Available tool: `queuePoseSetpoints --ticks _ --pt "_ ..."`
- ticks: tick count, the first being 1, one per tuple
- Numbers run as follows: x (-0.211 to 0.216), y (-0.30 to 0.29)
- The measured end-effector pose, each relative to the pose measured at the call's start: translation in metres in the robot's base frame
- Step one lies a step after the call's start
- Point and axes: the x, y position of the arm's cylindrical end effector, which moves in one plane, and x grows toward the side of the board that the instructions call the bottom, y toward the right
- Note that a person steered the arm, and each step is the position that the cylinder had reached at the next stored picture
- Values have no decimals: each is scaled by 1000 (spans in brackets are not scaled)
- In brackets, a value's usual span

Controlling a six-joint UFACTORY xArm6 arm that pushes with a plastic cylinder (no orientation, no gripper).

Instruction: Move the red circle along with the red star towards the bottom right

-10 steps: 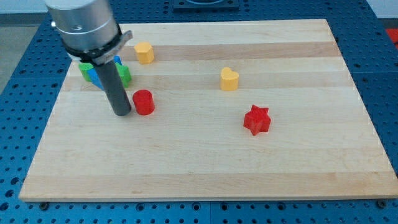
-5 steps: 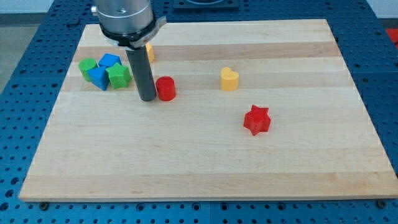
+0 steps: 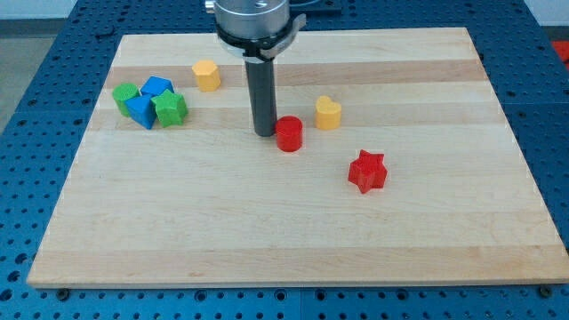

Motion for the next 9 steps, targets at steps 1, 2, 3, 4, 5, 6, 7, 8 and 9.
queuePoseSetpoints --ticks 1,2,3,4,5,6,7,8,9 --pt "-5 7" --pt "0 14" --pt "16 23" --pt "20 28" --pt "17 29" --pt "27 42" --pt "41 57" --pt "54 72" --pt "57 81"
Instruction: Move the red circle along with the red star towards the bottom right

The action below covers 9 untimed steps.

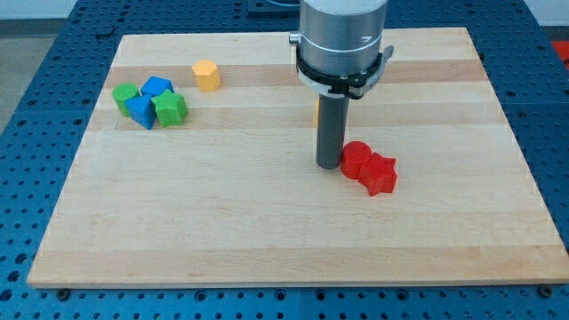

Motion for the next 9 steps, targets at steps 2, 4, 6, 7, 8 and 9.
queuePoseSetpoints --ticks 2,4,6,7,8,9 --pt "10 22" --pt "14 43" --pt "-20 43" --pt "-28 52" --pt "-25 70" --pt "-15 77"
